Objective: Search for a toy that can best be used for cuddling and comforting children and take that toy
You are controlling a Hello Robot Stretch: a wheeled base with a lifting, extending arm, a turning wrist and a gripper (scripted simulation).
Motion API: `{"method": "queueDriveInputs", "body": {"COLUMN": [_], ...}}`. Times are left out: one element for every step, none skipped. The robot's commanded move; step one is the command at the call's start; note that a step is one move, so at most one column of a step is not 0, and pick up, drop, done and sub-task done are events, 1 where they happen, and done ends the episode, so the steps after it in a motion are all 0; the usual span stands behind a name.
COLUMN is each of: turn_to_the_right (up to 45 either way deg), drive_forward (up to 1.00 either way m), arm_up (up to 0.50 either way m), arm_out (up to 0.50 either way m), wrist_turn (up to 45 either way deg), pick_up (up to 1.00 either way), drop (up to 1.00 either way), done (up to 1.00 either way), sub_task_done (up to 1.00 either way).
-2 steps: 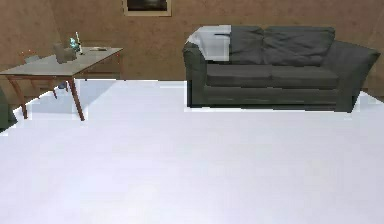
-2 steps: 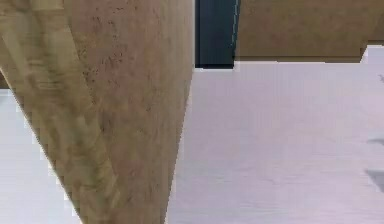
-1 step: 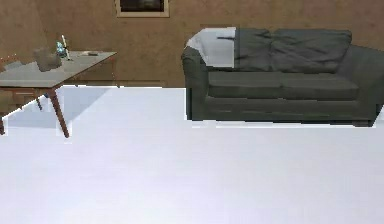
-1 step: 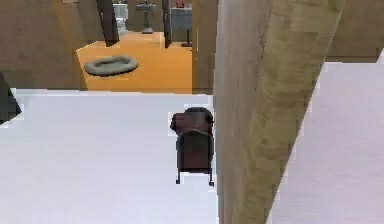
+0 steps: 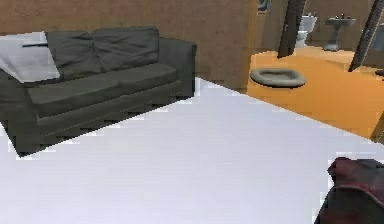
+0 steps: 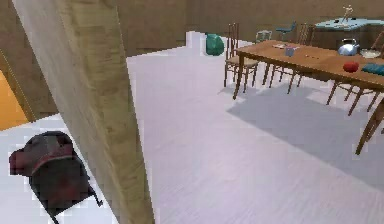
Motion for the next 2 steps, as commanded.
{"method": "queueDriveInputs", "body": {"turn_to_the_right": [0.0,12.0], "drive_forward": [0.30,0.00], "arm_up": [0.00,0.00], "arm_out": [0.00,0.00], "wrist_turn": [0.0,0.0], "pick_up": [0.00,0.00], "drop": [0.00,0.00], "done": [0.00,0.00], "sub_task_done": [0.00,0.00]}}
